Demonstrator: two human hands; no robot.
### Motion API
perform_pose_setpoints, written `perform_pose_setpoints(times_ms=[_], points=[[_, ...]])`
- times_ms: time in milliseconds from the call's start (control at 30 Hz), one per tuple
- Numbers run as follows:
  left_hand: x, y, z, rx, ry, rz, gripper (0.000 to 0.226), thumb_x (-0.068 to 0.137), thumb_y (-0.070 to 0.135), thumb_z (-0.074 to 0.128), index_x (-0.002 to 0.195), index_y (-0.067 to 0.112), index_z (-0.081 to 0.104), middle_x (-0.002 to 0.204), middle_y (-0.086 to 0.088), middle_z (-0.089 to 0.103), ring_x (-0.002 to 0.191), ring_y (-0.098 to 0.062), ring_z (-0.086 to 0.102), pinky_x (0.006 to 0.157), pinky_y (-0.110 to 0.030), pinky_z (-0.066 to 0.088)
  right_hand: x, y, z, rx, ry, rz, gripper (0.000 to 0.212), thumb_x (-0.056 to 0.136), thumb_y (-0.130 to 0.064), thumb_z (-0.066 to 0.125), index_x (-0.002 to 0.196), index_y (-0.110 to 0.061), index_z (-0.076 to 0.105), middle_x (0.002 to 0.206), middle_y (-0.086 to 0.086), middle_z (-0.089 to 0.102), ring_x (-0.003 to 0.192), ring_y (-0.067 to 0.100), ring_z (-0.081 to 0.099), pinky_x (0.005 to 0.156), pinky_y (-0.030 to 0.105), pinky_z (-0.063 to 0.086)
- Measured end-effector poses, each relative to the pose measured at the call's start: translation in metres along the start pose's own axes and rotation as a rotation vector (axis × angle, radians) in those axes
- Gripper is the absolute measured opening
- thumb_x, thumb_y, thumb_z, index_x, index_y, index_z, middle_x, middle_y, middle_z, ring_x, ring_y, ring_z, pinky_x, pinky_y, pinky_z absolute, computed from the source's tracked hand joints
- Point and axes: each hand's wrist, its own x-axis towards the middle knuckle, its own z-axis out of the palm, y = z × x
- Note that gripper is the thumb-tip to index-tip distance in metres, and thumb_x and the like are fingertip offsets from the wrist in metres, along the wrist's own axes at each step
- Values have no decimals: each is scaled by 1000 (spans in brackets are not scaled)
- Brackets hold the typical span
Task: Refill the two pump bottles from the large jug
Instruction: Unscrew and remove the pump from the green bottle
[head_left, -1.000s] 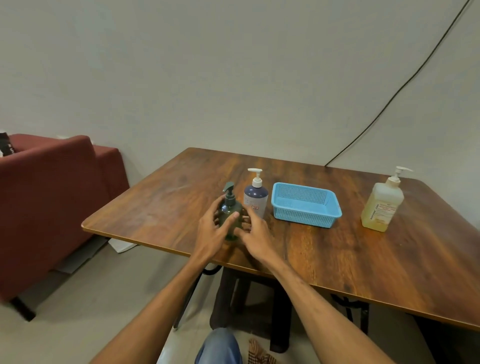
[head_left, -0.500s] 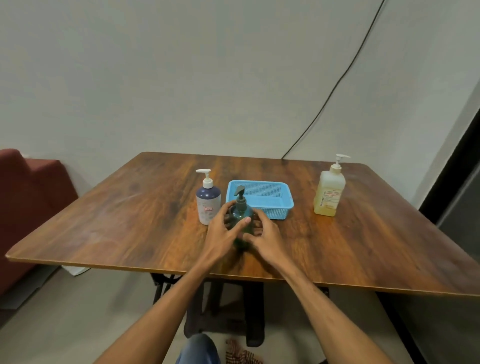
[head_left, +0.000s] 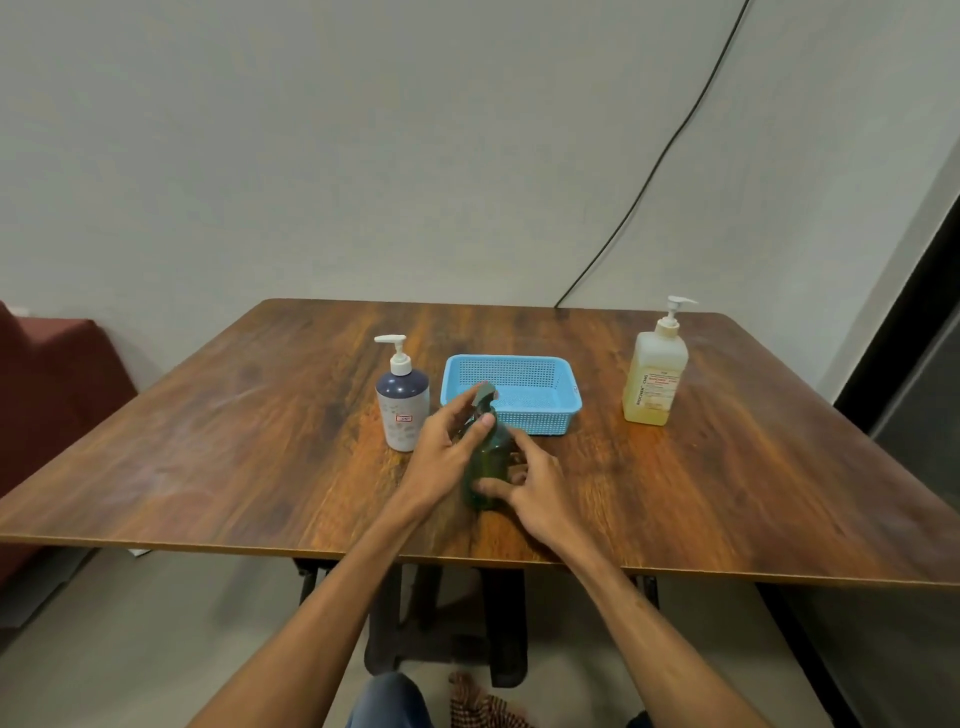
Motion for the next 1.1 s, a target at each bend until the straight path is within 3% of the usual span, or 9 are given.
perform_pose_setpoints(times_ms=[100, 200, 300, 433, 500, 600, 733, 933, 1100], points=[[5, 0, -2, -18, -20, 36, 28, 96, 9, 57, 123, 10, 63, 121, -5, 68, 117, -16, 63, 97, -34, 53, 0, 0, -1, 11, 3, 6, 69, 80, -14, 81, 136, -35, 47, 117, -22, 58, 99, -11, 63, 82, 12, 54], [6, -2, 1, 9, 93, 47, 28, 87, 13, 71, 115, 9, 68, 113, -3, 72, 108, -16, 67, 94, -38, 56, -1, -1, -1, -1, 6, -1, 69, 80, -14, 81, 135, -36, 46, 116, -23, 57, 97, -10, 63, 77, 10, 52], [7, -3, 7, 36, 187, 63, 36, 76, 18, 82, 108, 11, 68, 109, 0, 72, 103, -14, 69, 88, -31, 58, 0, 0, -1, -23, 17, 0, 67, 80, -14, 82, 130, -40, 45, 113, -27, 55, 99, -6, 62, 74, 8, 51], [5, -2, 6, -26, 109, 19, 57, 77, 28, 81, 128, 22, 57, 127, 6, 63, 116, -8, 62, 91, -27, 55, 2, 0, -2, -58, 43, -3, 67, 78, -18, 83, 130, -39, 47, 112, -31, 54, 105, -4, 59, 76, 6, 47], [4, -1, 2, -62, 63, 17, 54, 86, 23, 72, 136, 21, 53, 134, 7, 59, 122, -6, 58, 94, -26, 53, 2, 2, -4, -36, 52, 2, 69, 77, -19, 84, 129, -42, 45, 115, -30, 55, 103, -4, 60, 82, 11, 51], [3, 1, 0, -56, 21, 54, 36, 92, 4, 61, 126, 17, 60, 126, 3, 65, 119, -10, 61, 94, -26, 53, 4, 6, -7, -16, 61, 3, 69, 75, -22, 86, 128, -42, 47, 120, -21, 61, 108, 4, 64, 91, 25, 56], [7, 0, 0, -5, 90, 98, 27, 84, 4, 72, 108, 15, 70, 108, 3, 73, 107, -16, 68, 93, -34, 56, 3, 7, -6, -26, 64, 8, 71, 76, -23, 86, 133, -39, 47, 120, -21, 59, 112, 8, 62, 94, 28, 55], [9, -2, 3, -2, 57, 42, 53, 83, 24, 76, 132, 20, 57, 129, 7, 63, 119, -8, 60, 96, -29, 53, 4, 5, -6, -29, 45, 9, 71, 78, -18, 84, 133, -40, 44, 120, -25, 55, 113, 8, 62, 94, 27, 55], [10, -2, 5, -30, -49, 22, 42, 94, 8, 61, 135, 11, 56, 131, 1, 64, 122, -10, 59, 98, -29, 52, 4, 8, -5, -30, 52, 9, 75, 78, -17, 83, 140, -34, 44, 130, -13, 58, 115, 12, 62, 97, 37, 55]])
